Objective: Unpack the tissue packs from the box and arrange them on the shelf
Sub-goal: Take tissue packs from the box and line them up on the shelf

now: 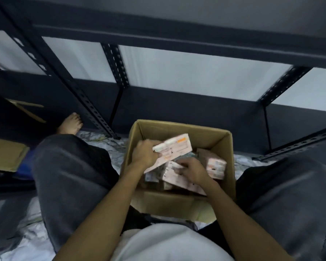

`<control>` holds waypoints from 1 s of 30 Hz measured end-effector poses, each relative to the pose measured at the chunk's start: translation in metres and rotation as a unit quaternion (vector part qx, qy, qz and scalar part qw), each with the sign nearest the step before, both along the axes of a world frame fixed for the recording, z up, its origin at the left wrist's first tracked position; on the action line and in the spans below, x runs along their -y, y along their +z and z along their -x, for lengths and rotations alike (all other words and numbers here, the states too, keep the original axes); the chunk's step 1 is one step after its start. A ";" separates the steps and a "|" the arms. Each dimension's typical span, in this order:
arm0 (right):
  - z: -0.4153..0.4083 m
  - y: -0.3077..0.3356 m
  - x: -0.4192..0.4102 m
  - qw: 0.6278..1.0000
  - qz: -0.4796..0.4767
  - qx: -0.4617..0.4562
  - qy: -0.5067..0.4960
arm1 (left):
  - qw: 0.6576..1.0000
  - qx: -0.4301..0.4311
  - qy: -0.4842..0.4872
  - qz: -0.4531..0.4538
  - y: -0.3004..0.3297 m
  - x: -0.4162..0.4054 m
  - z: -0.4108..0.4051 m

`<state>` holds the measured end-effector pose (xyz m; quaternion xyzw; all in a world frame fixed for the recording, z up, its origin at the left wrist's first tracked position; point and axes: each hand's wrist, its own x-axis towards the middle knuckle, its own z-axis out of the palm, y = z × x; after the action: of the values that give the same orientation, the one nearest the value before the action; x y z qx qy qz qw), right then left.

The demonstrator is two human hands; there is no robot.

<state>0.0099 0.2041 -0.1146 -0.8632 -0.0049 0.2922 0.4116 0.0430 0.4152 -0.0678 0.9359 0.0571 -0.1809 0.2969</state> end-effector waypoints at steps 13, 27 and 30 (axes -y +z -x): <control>0.005 0.244 0.039 0.943 -0.092 0.291 -0.132 | 0.940 0.192 0.021 0.282 0.223 -0.035 -0.012; -0.030 0.424 0.088 0.750 0.070 0.654 -0.074 | 0.905 0.384 -0.064 0.170 0.384 -0.043 -0.041; -0.064 0.424 0.092 0.699 0.149 0.695 -0.075 | 0.901 0.411 -0.054 0.126 0.386 -0.036 -0.073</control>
<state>0.0738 0.1117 0.3091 -0.8686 -0.1813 -0.4257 0.1774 0.1164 0.4511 0.3183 0.8835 -0.1437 0.1987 0.3990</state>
